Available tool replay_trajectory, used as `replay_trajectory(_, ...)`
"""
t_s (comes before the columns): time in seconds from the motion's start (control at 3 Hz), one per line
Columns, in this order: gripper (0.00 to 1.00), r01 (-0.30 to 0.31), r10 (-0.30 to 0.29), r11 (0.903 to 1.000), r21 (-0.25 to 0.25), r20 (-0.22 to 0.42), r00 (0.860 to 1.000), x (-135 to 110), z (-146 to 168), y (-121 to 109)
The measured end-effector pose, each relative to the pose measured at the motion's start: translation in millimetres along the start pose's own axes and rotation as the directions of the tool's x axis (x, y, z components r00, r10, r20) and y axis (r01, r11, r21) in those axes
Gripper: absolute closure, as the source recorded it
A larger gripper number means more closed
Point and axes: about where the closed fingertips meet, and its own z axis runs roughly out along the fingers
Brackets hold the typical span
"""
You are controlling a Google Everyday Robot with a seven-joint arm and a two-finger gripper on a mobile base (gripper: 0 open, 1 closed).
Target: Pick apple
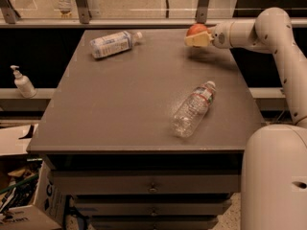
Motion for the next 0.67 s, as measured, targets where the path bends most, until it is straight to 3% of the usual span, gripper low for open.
replay_trajectory(0.33,1.00,-0.005,0.007,0.9981,-0.062,0.028,1.000,-12.4,-18.0,18.2)
replay_trajectory(0.67,1.00,0.003,0.004,0.9898,-0.142,0.047,0.999,-31.0,-40.6,45.6)
